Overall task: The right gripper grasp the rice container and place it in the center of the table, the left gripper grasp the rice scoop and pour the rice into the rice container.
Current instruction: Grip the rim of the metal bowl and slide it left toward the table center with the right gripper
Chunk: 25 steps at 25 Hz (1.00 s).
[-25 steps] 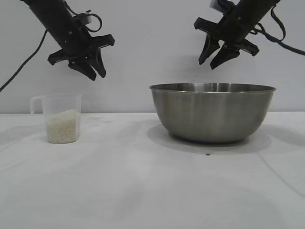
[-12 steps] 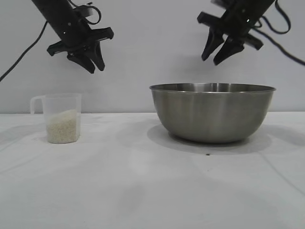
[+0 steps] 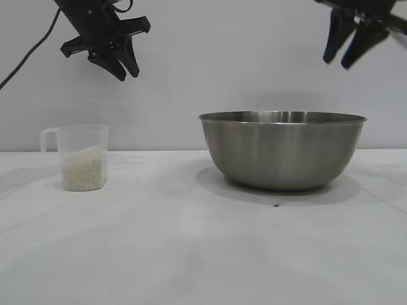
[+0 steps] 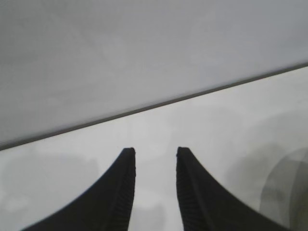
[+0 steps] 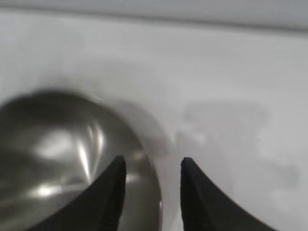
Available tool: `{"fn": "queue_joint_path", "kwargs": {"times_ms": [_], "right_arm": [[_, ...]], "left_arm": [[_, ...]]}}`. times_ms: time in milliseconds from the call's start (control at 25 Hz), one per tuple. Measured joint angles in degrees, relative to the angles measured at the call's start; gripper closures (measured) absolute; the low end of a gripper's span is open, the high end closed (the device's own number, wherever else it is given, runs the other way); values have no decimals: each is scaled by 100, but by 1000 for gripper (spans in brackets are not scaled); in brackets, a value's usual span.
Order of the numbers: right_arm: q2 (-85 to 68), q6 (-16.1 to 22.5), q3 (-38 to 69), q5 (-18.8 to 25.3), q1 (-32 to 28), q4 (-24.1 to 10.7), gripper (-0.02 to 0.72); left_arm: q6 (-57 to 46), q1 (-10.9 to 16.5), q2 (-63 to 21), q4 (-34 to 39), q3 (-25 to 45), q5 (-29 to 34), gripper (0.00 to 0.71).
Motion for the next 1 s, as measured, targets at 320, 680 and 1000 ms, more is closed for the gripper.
{"fn": "queue_joint_path", "kwargs": {"times_ms": [320, 680, 1000], "right_arm": [[297, -96, 88, 22, 244, -27, 482], [439, -109, 88, 672, 1252, -534, 703], [330, 23, 88, 831, 1477, -734, 641]], "left_arm": [[0, 0, 0, 0, 0, 0, 536], [0, 0, 0, 11, 0, 22, 536], [0, 0, 0, 11, 0, 36, 536]]}}
